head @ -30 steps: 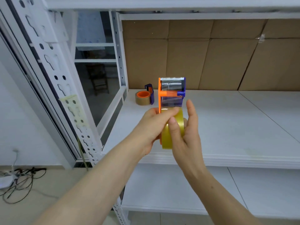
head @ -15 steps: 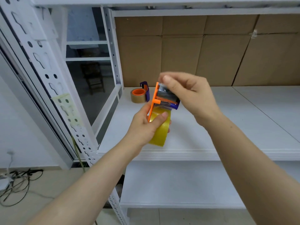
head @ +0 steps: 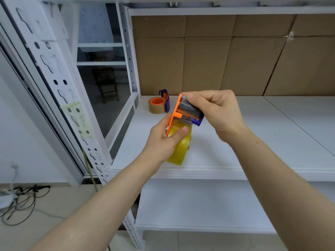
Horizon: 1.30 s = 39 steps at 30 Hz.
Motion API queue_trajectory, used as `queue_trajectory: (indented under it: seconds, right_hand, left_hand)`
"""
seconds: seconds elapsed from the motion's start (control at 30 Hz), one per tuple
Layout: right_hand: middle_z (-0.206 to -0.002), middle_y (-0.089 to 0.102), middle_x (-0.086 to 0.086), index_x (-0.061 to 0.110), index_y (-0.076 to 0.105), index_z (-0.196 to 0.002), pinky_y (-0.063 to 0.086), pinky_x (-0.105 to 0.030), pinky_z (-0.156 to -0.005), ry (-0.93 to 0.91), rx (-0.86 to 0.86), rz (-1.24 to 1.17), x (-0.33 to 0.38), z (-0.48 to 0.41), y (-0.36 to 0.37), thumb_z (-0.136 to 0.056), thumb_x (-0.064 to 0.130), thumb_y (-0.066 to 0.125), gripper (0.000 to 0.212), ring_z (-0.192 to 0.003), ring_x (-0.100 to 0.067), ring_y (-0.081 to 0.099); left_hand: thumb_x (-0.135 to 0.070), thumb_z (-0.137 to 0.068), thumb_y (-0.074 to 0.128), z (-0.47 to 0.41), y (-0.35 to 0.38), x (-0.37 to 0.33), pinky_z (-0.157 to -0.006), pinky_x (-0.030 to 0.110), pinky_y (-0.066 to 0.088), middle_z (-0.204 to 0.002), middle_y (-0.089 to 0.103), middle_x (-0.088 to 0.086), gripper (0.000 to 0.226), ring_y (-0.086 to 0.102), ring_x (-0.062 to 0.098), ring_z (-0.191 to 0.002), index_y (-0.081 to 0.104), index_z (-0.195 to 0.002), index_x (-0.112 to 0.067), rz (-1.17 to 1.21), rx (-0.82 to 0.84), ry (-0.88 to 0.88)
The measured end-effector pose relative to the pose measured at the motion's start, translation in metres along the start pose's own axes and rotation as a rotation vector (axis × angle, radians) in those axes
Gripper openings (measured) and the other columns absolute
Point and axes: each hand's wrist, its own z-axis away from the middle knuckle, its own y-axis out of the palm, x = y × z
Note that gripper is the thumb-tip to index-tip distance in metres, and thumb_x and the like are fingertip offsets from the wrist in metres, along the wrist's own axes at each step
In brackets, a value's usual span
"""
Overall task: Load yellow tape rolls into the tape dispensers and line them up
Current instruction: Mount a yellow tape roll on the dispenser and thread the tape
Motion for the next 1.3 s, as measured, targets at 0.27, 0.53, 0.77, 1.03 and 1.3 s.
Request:
queue_trajectory:
  seconds: [0.27,0.53,0.77,1.03,1.3]
  right_hand:
    - [-0.077,0.072,0.004,0.012,0.075,-0.09,0.052,-0.018,-0.064,-0.013,0.013,0.033,0.0,0.0,0.002,-0.087,0.019,0.062,0.016,-0.071,-0.005,0.066]
    - [-0.091,0.07,0.003,0.011,0.067,-0.11,0.054,-0.014,-0.068,0.053,0.113,-0.093,-0.006,0.0,-0.002,-0.093,0.013,0.052,0.023,-0.081,-0.003,0.067]
    - [-0.1,0.066,0.002,0.012,0.063,-0.116,0.051,-0.011,-0.072,0.11,0.161,-0.067,-0.009,-0.003,0.003,-0.095,0.017,0.048,0.027,-0.087,-0.004,0.063]
    - [-0.13,0.054,0.0,0.018,0.047,-0.131,0.044,-0.027,-0.099,0.386,-0.02,-0.089,-0.035,0.02,0.003,-0.08,0.033,0.069,0.058,-0.118,-0.011,0.052]
    - [-0.117,0.043,0.013,0.024,0.047,-0.124,0.044,-0.025,-0.095,0.081,0.036,0.51,-0.053,0.051,0.01,-0.052,0.035,0.088,0.084,-0.112,-0.007,0.045]
  left_hand:
    - [-0.019,-0.09,0.061,0.0,0.002,-0.001,-0.049,0.012,0.05,-0.104,0.069,0.003,0.034,0.069,0.005,-0.064,0.055,-0.122,-0.025,0.012,0.003,-0.048]
    - [-0.015,-0.09,0.06,0.0,-0.001,-0.004,-0.045,0.007,0.046,-0.089,0.067,-0.007,0.03,0.066,-0.008,-0.058,0.057,-0.119,-0.02,0.06,-0.017,-0.048]
    - [-0.016,-0.09,0.06,-0.006,-0.003,-0.001,-0.046,0.011,0.049,-0.081,0.07,-0.005,0.024,0.068,-0.002,-0.056,0.06,-0.114,-0.018,0.108,-0.016,-0.084]
    - [-0.029,-0.093,0.054,-0.029,-0.009,0.008,-0.055,0.024,0.057,-0.061,0.072,0.003,0.026,0.067,0.011,-0.051,0.066,-0.098,-0.007,0.438,-0.048,-0.274]
    - [-0.033,-0.093,0.054,-0.052,0.009,0.017,-0.037,0.02,0.05,-0.046,0.065,0.005,0.029,0.062,0.011,-0.037,0.063,-0.087,-0.006,0.786,-0.035,-0.511]
